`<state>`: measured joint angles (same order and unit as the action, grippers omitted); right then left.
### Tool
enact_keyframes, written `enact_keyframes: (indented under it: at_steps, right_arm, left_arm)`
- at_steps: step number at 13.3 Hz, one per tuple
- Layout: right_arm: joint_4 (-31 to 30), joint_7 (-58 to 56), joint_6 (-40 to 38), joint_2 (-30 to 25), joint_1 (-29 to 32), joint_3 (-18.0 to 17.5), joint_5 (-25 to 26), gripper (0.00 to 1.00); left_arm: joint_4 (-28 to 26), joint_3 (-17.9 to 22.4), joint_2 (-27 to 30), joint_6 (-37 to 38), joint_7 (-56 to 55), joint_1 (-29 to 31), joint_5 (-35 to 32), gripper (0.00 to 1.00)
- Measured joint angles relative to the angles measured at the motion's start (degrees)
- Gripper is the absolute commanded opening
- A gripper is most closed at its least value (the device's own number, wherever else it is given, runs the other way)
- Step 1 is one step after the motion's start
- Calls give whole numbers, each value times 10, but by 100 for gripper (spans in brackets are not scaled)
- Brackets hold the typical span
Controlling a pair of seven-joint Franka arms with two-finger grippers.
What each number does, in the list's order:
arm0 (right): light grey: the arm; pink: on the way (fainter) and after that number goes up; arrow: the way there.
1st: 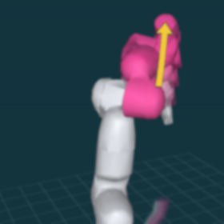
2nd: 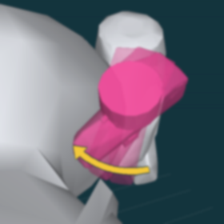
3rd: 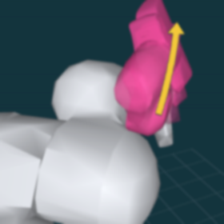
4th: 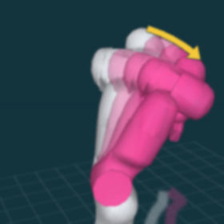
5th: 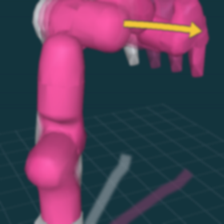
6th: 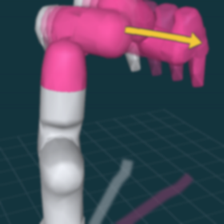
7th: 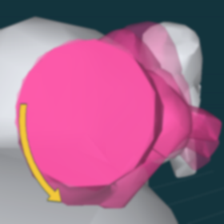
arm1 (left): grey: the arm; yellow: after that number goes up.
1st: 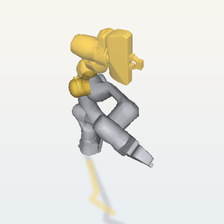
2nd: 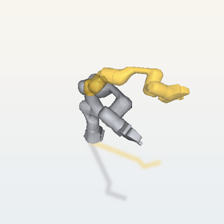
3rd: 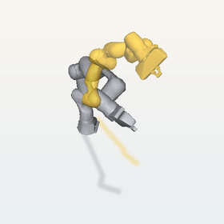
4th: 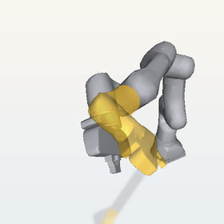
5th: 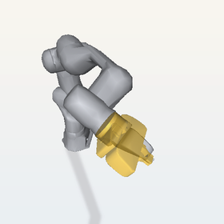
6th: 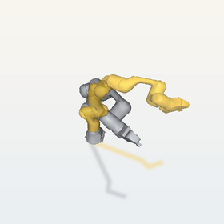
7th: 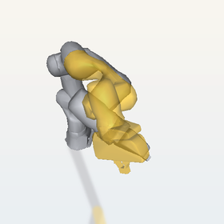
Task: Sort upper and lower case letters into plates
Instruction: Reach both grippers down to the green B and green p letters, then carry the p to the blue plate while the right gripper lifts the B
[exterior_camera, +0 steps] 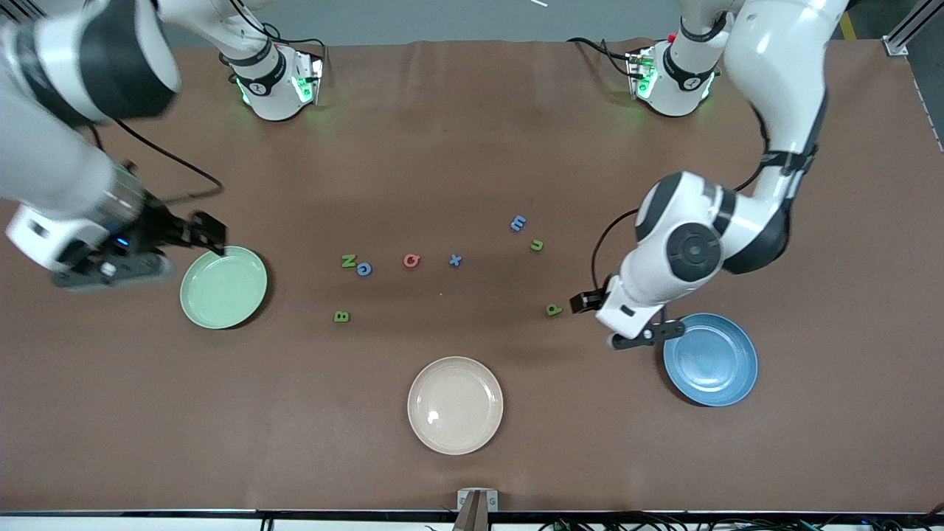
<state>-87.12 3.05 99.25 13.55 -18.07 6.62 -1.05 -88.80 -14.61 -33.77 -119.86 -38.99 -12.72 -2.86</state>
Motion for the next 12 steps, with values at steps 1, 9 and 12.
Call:
enact_keyframes:
  at_steps: [1, 9, 12]
  right_arm:
    - [-9, 11, 25, 20, -16, 0, 0, 99]
    - [-150, 51, 281, 116, -73, 0, -40, 100]
    - [-168, 53, 308, 150, -87, 0, -44, 100]
  left_arm:
    - [1, 0, -19, -18, -13, -12, -18, 99]
    - [3, 4, -114, -109, -166, -62, -129, 83]
    - [3, 5, -131, -111, -213, -72, -145, 75]
